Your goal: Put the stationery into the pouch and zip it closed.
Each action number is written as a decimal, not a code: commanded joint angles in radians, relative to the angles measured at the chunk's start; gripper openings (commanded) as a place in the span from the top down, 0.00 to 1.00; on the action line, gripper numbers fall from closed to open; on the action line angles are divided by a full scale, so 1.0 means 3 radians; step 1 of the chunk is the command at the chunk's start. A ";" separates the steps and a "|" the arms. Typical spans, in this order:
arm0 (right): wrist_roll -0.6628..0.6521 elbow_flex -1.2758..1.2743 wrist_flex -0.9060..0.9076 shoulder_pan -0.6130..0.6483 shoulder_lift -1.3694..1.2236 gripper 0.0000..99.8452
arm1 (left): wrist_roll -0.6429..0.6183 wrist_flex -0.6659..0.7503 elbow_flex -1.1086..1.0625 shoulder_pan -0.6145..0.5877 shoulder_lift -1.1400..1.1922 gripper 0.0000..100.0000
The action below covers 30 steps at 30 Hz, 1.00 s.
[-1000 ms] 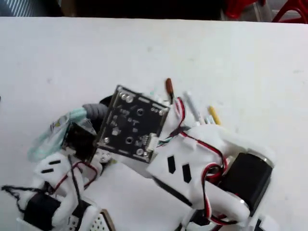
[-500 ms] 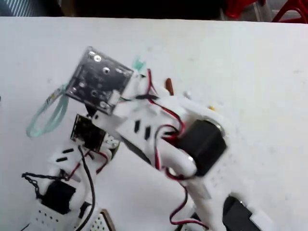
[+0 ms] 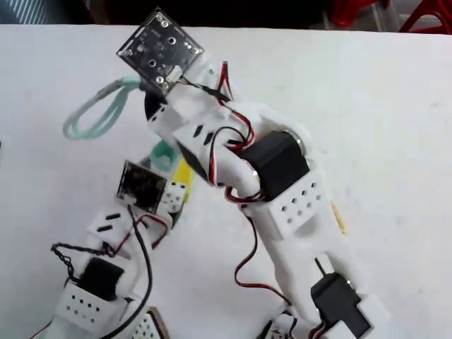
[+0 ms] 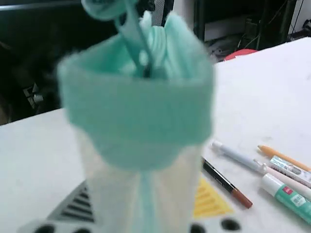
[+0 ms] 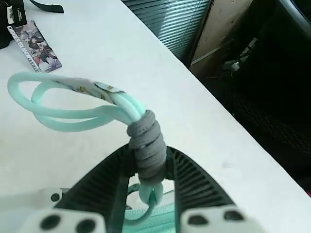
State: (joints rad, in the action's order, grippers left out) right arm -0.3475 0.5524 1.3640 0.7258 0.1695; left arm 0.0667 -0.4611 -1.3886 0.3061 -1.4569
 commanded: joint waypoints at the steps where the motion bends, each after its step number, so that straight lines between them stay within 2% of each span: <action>1: 0.0036 0.0015 -0.0069 -0.0049 0.0013 0.98 | 0.0031 -0.0174 0.0604 0.0038 0.0662 0.95; 6: 0.0041 0.0010 0.0043 -0.0054 0.0013 0.98 | 0.0015 -0.0353 0.0926 -0.0079 0.1286 0.95; 12: 0.0435 -0.0205 0.0033 -0.0059 0.0008 0.98 | 0.0036 -0.0706 0.0915 -0.0090 0.1087 0.95; 25: 0.0455 -0.0839 -0.0130 -0.0054 0.0013 0.98 | 0.0020 -0.0696 0.0644 -0.0217 0.1041 0.95; 28: 0.0455 -0.0910 -0.0120 -0.0074 0.0013 0.98 | 0.0041 -0.0890 0.0660 -0.0258 0.1036 0.94; 30: 0.0455 -0.0941 -0.0130 -0.0074 0.0013 0.98 | 0.0046 -0.1084 0.0742 -0.0248 0.1036 0.90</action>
State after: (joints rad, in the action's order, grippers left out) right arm -0.2140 0.2900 1.3241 0.7135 0.1680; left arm 0.0713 -0.6743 -1.1799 0.2570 -1.1684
